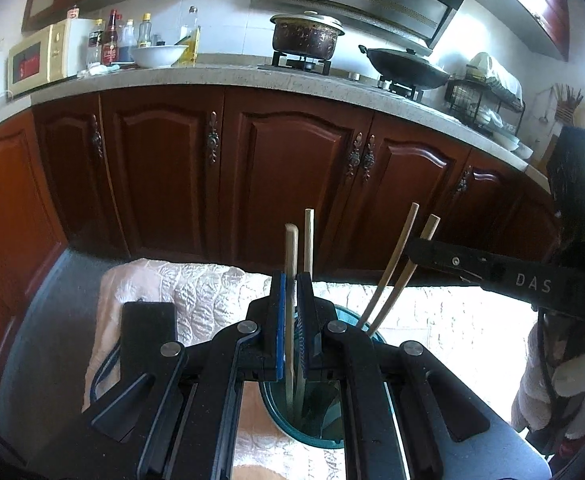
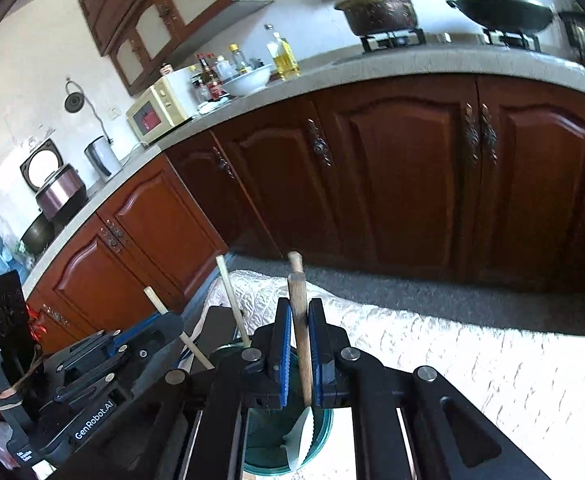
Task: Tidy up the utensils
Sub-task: 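Open both tools to drop the chopsticks into the holder, then grasp a chopstick with the left tool while the right tool grasps the metal fork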
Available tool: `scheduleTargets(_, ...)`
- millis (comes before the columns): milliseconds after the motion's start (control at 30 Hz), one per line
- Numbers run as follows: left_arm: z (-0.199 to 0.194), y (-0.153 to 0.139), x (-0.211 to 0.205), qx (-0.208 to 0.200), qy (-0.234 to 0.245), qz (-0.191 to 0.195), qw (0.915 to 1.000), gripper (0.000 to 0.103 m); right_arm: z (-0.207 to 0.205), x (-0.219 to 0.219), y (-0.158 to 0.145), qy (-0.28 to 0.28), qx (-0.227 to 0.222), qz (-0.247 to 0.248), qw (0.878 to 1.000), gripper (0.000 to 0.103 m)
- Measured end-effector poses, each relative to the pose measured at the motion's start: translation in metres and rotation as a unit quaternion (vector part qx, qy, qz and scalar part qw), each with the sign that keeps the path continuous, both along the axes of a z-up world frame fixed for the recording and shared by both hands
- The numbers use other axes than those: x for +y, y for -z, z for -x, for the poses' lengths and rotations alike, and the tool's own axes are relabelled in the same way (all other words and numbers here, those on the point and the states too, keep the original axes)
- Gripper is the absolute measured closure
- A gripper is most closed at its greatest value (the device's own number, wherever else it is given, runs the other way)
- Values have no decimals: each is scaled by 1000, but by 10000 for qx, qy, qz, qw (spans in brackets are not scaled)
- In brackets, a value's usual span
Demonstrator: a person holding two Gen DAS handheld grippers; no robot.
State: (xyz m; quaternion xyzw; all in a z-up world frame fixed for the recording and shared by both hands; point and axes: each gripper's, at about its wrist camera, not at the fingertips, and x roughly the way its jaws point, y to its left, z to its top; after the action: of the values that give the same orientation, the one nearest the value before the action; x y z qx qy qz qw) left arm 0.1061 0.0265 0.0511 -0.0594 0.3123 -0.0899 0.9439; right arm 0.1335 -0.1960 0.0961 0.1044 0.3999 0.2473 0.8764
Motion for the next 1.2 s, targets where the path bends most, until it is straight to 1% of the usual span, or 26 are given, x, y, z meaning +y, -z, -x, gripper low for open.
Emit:
scheduleTargets(67, 3, 0, 0, 31, -12, 34, 10000, 91, 3, -6, 4, 20, 86, -80, 9999, 86)
scheduleTargets(100, 4, 0, 0, 34, -23, 40, 10000, 83, 4, -9, 6, 41, 108, -86, 9999, 80)
scheduleTargets(133, 6, 0, 0, 29, -21, 52, 10000, 78, 7, -11, 7, 55, 122, -88, 9999, 79)
scheduleTargets(333, 21, 0, -5, -8, -50, -67, 10000, 68, 24, -24, 19, 90, 269, -51, 9996, 79)
scheduleTargets(467, 32, 3, -10, 30, -83, -206, 9997, 65, 39, -29, 19, 129, 207, 87, 9997, 78)
scheduleTargets(667, 48, 6, -19, 68, -86, -340, 9994, 64, 65, -33, 21, 197, 59, 366, 9991, 77)
scheduleTargets(800, 61, 8, -26, 81, -38, -384, 9992, 61, 82, -41, 22, 300, 42, 395, 9988, 68)
scheduleTargets(867, 70, 10, -31, 82, -2, -391, 9992, 60, 93, -46, 24, 362, 39, 446, 9983, 67)
scheduleTargets(1067, 88, 20, -49, 223, 172, -405, 9988, 59, 122, -65, 37, 458, 203, 636, 9967, 65)
scheduleTargets(1200, 96, 30, -62, 336, 294, -381, 9983, 58, 141, -84, 55, 568, 418, 765, 9946, 65)
